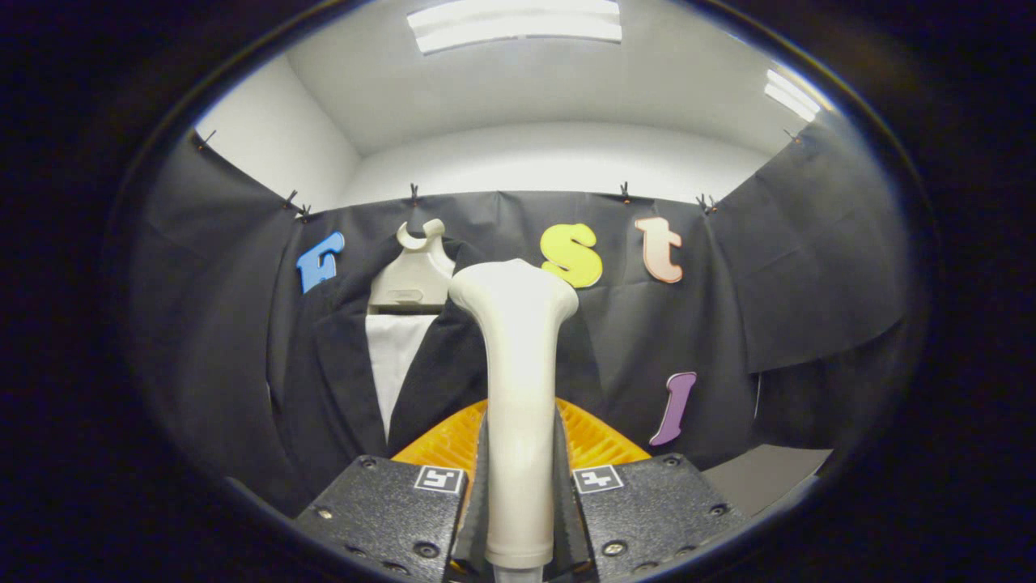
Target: Iron the clothes twice with a garment steamer, once on the left side and once on the right side.
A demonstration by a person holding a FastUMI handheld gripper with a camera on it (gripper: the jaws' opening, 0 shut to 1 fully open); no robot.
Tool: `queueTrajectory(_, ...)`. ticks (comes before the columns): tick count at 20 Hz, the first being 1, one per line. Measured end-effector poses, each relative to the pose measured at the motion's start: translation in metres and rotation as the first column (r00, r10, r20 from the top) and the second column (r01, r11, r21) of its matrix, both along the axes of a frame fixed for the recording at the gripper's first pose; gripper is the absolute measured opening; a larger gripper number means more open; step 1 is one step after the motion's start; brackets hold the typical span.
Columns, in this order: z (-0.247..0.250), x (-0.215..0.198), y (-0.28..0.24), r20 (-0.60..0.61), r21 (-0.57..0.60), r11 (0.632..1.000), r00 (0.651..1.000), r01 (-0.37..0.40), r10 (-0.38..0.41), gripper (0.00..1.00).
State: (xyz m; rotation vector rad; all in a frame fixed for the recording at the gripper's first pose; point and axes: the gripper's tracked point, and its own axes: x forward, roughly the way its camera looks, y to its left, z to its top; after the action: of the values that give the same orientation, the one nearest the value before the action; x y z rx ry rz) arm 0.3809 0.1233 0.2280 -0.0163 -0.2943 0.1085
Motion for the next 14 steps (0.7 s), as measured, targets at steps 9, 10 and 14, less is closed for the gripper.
queueTrajectory(9,-0.028,0.019,0.006,-0.052,-0.065,0.998,0.998,-0.026,0.023,0.36)
queueTrajectory(10,-0.035,0.022,0.005,-0.065,-0.069,0.997,0.998,-0.028,0.024,0.36)
queueTrajectory(14,-0.067,0.03,0.003,-0.126,-0.085,0.996,0.992,-0.028,0.017,0.36)
